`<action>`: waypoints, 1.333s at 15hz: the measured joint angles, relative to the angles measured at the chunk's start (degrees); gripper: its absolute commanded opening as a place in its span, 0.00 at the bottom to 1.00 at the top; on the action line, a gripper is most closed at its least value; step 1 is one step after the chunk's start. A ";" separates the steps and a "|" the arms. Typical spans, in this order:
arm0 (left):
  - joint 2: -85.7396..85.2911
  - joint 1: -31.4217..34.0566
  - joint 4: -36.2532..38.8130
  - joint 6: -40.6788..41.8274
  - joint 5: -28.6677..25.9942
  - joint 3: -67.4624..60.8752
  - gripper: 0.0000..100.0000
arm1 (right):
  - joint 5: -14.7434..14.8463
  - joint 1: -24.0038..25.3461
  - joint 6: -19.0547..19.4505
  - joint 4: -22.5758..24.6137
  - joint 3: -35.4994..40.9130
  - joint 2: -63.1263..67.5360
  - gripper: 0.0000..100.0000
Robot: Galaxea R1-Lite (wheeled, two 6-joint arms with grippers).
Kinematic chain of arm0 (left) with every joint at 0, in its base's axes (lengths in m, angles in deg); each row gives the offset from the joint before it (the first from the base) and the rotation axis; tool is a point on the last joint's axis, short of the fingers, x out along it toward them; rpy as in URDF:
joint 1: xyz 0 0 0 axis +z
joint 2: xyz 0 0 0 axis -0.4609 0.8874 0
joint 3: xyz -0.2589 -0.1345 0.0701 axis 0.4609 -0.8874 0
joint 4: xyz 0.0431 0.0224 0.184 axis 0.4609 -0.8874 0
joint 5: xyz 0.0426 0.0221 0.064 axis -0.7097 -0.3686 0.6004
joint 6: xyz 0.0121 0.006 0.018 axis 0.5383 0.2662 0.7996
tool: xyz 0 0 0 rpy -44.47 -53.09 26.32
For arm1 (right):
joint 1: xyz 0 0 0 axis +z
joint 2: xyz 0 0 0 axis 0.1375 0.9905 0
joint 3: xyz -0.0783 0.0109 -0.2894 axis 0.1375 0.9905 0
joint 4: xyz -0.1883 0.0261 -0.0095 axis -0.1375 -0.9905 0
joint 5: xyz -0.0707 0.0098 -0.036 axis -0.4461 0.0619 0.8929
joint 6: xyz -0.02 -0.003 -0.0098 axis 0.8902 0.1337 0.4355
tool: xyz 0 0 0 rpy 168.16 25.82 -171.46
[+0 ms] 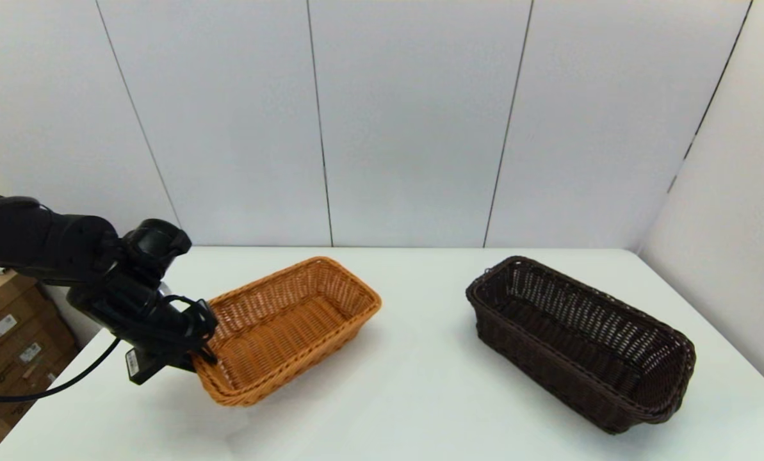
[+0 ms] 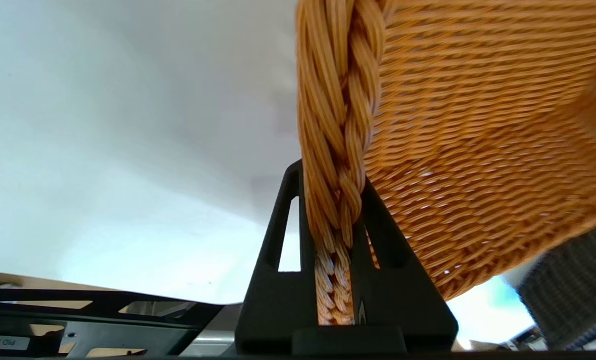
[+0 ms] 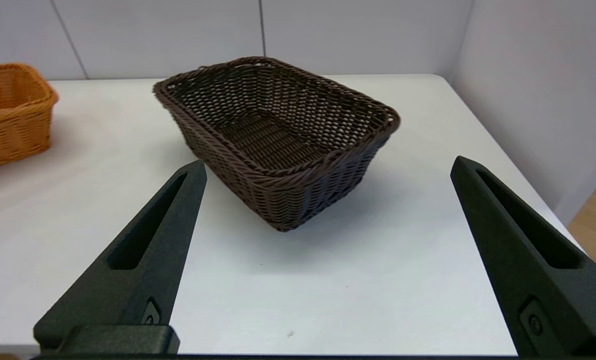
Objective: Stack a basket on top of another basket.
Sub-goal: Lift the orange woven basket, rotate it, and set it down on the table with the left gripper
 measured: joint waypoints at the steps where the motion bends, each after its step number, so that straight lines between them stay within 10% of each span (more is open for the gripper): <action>1: -0.55 0.20 -0.01 0.02 -0.30 0.11 0.00 | -0.02 0.00 0.00 0.00 0.00 0.00 1.00; 15: -7.80 9.26 -2.33 6.60 -16.73 8.25 0.00 | -0.02 0.00 -0.02 0.02 0.00 0.00 1.00; 20: -6.53 8.14 -15.10 13.81 -17.16 25.72 0.00 | -0.02 0.00 0.02 0.02 0.00 0.00 1.00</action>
